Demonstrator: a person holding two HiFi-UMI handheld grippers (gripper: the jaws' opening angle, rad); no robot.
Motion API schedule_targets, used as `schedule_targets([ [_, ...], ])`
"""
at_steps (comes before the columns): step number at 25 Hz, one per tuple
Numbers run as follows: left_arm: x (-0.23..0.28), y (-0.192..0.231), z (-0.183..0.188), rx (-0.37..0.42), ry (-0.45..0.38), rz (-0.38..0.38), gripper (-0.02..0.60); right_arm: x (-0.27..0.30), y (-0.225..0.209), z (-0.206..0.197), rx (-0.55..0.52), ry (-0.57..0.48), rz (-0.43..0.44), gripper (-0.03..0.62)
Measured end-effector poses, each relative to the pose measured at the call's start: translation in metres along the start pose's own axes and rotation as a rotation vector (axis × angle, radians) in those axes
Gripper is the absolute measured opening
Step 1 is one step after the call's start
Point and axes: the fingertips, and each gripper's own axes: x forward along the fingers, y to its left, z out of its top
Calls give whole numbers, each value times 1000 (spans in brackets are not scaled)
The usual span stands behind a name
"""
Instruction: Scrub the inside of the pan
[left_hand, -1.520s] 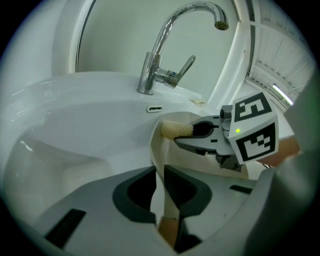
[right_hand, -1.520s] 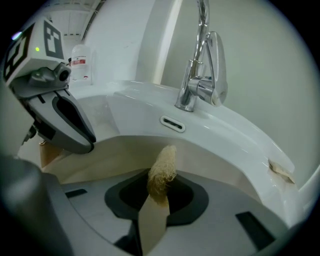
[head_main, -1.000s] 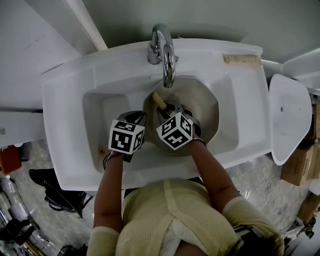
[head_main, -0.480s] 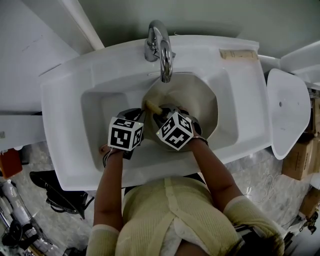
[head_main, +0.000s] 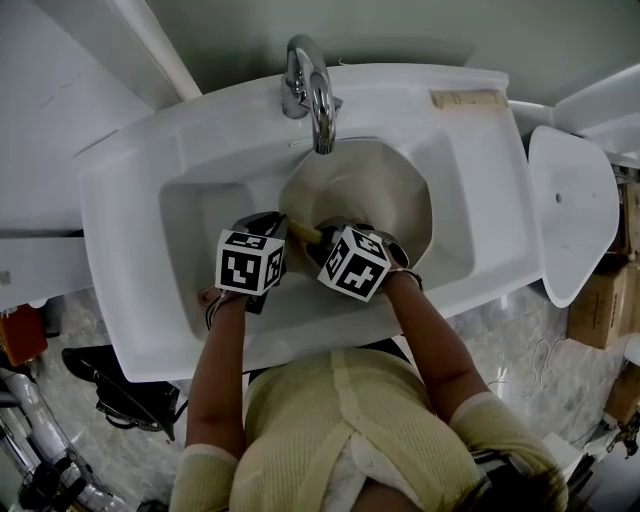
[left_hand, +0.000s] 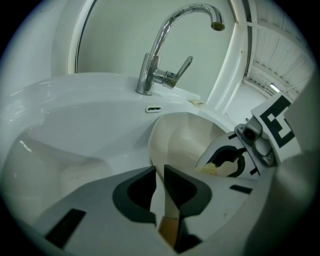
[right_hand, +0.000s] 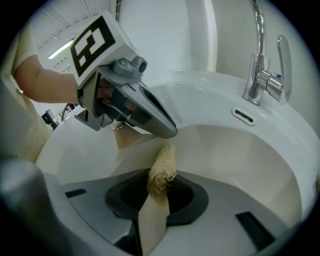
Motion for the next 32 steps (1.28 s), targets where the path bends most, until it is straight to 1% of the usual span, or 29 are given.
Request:
schedule_targets([
  [2, 0, 0, 0, -3, 0, -4, 100, -2, 8, -2, -11, 6, 38, 92],
  [7, 0, 1, 0, -5, 0, -2, 101, -11, 27, -7, -85, 30, 106, 92],
  [14, 1, 0, 0, 1, -1, 1, 101, -26, 45, -18, -107, 80, 206, 92],
  [17, 1, 1, 0, 4, -1, 4, 101, -36, 52, -23, -99, 93, 253, 92],
  [19, 1, 0, -1, 4, -1, 1, 101, -45, 50, -25, -75, 88, 250, 91],
  [21, 1, 0, -1, 2, 0, 0, 101, -54, 36, -25, -28, 67, 183, 91],
  [23, 1, 0, -1, 4, 0, 3, 101, -63, 10, -27, 33, 54, 64, 91],
  [27, 1, 0, -2, 7, 1, 7, 101, -84, -50, -42, 165, 79, -215, 91],
  [29, 1, 0, -2, 6, 1, 5, 101, -95, -72, -48, 214, 82, -321, 91],
  [32, 1, 0, -2, 7, 2, 6, 101, -110, -98, -54, 263, 84, -450, 91],
])
